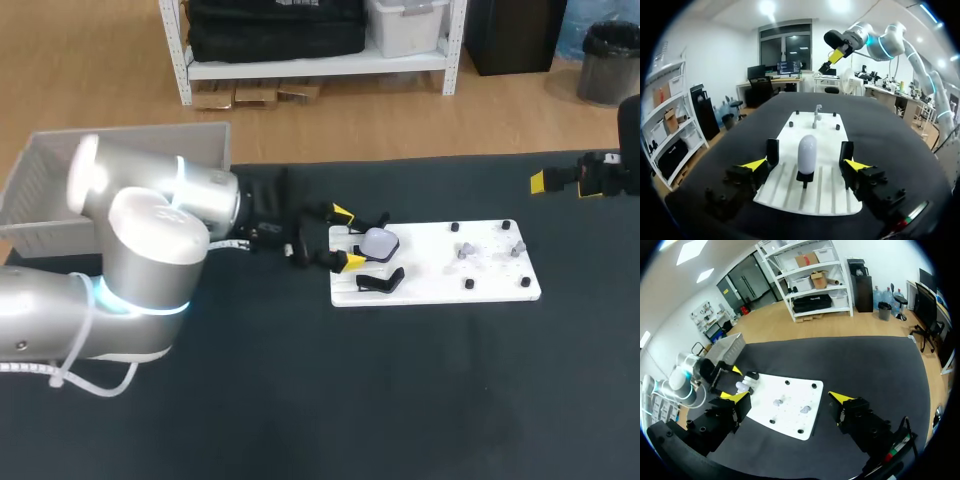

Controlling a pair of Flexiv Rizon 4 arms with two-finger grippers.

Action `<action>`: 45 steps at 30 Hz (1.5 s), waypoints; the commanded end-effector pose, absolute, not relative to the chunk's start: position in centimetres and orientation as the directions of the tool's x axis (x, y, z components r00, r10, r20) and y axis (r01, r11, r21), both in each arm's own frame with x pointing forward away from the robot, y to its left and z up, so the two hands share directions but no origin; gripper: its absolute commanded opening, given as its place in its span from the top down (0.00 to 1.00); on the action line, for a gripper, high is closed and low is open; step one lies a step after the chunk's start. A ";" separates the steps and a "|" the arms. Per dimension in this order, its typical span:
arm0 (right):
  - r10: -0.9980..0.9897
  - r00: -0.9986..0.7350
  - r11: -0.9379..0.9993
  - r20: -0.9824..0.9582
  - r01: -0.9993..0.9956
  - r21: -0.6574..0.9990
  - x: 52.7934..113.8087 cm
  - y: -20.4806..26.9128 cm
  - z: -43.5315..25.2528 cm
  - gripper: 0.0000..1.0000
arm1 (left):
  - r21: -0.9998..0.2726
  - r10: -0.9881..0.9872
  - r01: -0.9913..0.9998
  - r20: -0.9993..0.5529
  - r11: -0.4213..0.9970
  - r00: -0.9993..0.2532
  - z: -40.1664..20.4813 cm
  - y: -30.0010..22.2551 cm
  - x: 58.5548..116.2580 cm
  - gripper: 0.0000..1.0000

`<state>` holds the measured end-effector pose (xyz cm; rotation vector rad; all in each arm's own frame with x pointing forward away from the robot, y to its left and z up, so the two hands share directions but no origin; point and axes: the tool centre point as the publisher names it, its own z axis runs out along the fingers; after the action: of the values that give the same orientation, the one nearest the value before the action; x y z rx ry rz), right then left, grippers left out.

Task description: Pick up each earbud case from the left stands, insert the matching earbuds, close the lid, and place the case in the box.

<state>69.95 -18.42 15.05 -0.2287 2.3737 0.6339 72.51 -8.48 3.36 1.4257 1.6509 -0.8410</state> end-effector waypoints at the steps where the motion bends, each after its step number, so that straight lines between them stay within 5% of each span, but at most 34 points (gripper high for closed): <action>1: 0.001 -0.766 0.866 -0.643 -0.321 0.384 70.0 -18.5 15.0 0.00 | -0.003 0.480 0.988 -0.874 0.155 -0.078 2.8 -9.4 73.0 0.08; 25: 0.001 -0.766 0.866 -0.643 -0.321 0.384 70.0 -18.5 15.0 0.00 | -0.019 0.481 0.993 -0.874 0.113 -0.071 1.6 -11.8 72.9 0.38; 28: 0.001 -0.766 0.866 -0.643 -0.321 0.384 70.0 -18.5 15.0 0.00 | -0.022 0.479 0.993 -0.875 0.115 -0.075 1.6 -11.9 72.9 0.49; 45: 0.001 -0.766 0.866 -0.643 -0.321 0.384 70.0 -18.5 15.0 0.00 | -0.029 0.481 0.993 -0.873 0.112 -0.080 1.3 -12.1 72.9 0.63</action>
<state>69.95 -18.42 15.05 -0.2287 2.3737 0.6338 72.66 -11.90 1.43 1.4548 1.6596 -0.8878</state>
